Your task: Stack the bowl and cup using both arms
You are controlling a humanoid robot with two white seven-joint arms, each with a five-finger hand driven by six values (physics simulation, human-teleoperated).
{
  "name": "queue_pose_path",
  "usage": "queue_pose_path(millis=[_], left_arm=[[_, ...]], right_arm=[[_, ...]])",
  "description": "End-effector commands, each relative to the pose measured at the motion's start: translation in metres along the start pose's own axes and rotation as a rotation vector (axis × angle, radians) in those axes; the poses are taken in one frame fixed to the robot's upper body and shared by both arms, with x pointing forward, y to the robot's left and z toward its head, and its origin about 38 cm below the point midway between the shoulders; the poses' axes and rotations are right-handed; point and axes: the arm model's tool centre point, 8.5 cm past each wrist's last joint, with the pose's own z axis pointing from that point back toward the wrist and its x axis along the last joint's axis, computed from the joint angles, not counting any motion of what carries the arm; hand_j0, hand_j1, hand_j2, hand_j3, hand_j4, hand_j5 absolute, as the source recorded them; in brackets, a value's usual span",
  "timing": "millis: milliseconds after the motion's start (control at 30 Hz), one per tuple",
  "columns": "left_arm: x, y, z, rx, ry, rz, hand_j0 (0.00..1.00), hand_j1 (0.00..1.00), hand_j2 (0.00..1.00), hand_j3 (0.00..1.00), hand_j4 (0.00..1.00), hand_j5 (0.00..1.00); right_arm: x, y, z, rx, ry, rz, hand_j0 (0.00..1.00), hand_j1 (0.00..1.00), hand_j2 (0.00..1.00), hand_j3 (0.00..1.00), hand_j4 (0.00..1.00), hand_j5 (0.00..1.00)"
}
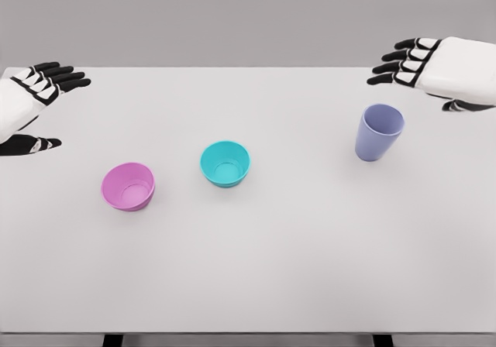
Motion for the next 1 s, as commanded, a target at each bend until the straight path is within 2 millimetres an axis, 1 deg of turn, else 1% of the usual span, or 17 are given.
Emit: queue_pose_path(millis=[0,133,267,333,367,433,467,533,600,633,667,700,767,833,867,900,967], left_arm=[[0.000,0.001,0.000,0.004,0.001,0.002,1.00,1.00,1.00,1.00,1.00,1.00],[-0.004,0.001,0.001,0.000,0.009,0.002,1.00,1.00,1.00,1.00,1.00,1.00],[-0.005,0.004,-0.006,-0.015,0.005,-0.046,1.00,1.00,1.00,1.00,1.00,1.00],[-0.003,0.000,-0.010,-0.025,-0.008,-0.040,1.00,1.00,1.00,1.00,1.00,1.00],[0.000,-0.005,-0.017,-0.040,-0.028,-0.030,1.00,1.00,1.00,1.00,1.00,1.00],[-0.007,-0.011,-0.042,-0.100,-0.055,-0.026,1.00,1.00,1.00,1.00,1.00,1.00],[-0.011,-0.015,-0.058,-0.145,-0.073,-0.012,1.00,1.00,1.00,1.00,1.00,1.00],[-0.006,-0.031,-0.083,-0.262,-0.136,0.063,1.00,1.00,1.00,1.00,1.00,1.00],[0.009,-0.043,-0.093,-0.418,-0.220,0.137,1.00,1.00,1.00,1.00,1.00,1.00],[0.011,-0.044,-0.092,-0.461,-0.232,0.145,1.00,1.00,1.00,1.00,1.00,1.00],[0.015,-0.049,-0.091,-0.591,-0.263,0.137,1.00,1.00,1.00,1.00,1.00,1.00],[0.017,-0.048,-0.093,-0.667,-0.286,0.128,1.00,1.00,1.00,1.00,1.00,1.00],[0.029,-0.037,-0.101,-0.635,-0.334,0.163,1.00,1.00,1.00,1.00,1.00,1.00],[0.043,-0.016,-0.086,-0.635,-0.381,0.130,1.00,1.00,1.00,1.00,1.00,1.00],[0.052,-0.002,-0.074,-0.639,-0.405,0.112,1.00,1.00,1.00,1.00,1.00,1.00],[0.056,0.002,-0.070,-0.639,-0.415,0.107,1.00,1.00,1.00,1.00,1.00,1.00],[0.057,0.004,-0.070,-0.637,-0.419,0.105,1.00,1.00,1.00,1.00,1.00,1.00]], right_arm=[[-0.001,-0.001,0.002,0.003,0.005,0.000,1.00,1.00,1.00,1.00,1.00,1.00],[-0.001,-0.009,-0.001,-0.038,0.002,0.003,1.00,1.00,1.00,1.00,1.00,1.00],[-0.003,-0.010,0.003,-0.031,0.008,0.004,1.00,1.00,1.00,1.00,1.00,1.00],[-0.003,-0.010,0.003,-0.030,0.007,0.002,1.00,1.00,1.00,1.00,1.00,1.00],[-0.003,-0.010,0.003,-0.030,0.007,0.002,1.00,1.00,1.00,1.00,1.00,1.00],[-0.005,-0.006,0.008,-0.006,0.017,0.003,1.00,1.00,1.00,1.00,1.00,1.00],[-0.010,-0.004,0.016,0.020,0.038,0.005,1.00,1.00,1.00,1.00,1.00,1.00],[-0.010,-0.005,0.015,0.013,0.036,0.003,1.00,1.00,1.00,1.00,1.00,1.00],[-0.009,-0.003,0.014,0.014,0.033,0.000,1.00,1.00,1.00,1.00,1.00,1.00],[-0.009,-0.003,0.014,0.015,0.032,-0.001,1.00,1.00,1.00,1.00,1.00,1.00],[-0.008,-0.001,0.011,0.016,0.027,-0.007,1.00,1.00,1.00,1.00,1.00,1.00],[-0.007,0.000,0.010,0.014,0.024,-0.009,1.00,1.00,1.00,1.00,1.00,1.00],[-0.007,0.000,0.009,0.013,0.022,-0.010,1.00,1.00,1.00,1.00,1.00,1.00],[-0.008,0.000,0.011,0.015,0.027,-0.008,1.00,1.00,1.00,1.00,1.00,1.00],[-0.008,0.000,0.010,0.012,0.025,-0.010,1.00,1.00,1.00,1.00,1.00,1.00],[-0.008,0.000,0.010,0.015,0.026,-0.011,1.00,1.00,1.00,1.00,1.00,1.00],[-0.011,-0.005,0.013,0.009,0.035,0.000,1.00,1.00,1.00,1.00,1.00,1.00]])
